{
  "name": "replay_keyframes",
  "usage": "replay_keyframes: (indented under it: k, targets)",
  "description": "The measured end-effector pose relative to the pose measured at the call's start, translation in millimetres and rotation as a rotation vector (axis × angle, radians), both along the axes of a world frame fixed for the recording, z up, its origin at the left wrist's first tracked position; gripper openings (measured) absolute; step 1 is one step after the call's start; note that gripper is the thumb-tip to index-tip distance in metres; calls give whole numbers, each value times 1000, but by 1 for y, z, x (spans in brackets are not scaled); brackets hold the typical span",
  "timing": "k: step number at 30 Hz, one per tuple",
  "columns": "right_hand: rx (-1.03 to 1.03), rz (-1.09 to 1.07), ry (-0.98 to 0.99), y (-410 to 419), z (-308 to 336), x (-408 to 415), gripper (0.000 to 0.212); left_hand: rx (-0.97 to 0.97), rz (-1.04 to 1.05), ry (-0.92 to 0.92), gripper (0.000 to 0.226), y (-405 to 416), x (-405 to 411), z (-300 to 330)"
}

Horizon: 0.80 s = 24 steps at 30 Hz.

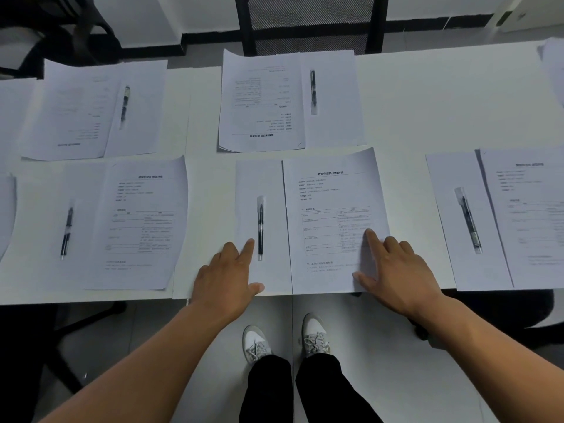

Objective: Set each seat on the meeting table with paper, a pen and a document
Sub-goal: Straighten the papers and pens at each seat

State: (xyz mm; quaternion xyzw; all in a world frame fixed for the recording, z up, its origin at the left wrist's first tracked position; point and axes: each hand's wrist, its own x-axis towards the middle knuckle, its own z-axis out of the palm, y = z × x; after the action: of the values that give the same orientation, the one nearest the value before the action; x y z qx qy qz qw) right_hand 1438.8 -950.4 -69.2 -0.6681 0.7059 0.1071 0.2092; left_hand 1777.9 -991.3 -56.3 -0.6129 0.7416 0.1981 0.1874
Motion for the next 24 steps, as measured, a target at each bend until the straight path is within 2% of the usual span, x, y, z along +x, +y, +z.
replay_keyframes:
  k: [24]
  targets:
    - [-3,-20,-5,1,8,6,90,-39,28,27,93,-10,-6,21]
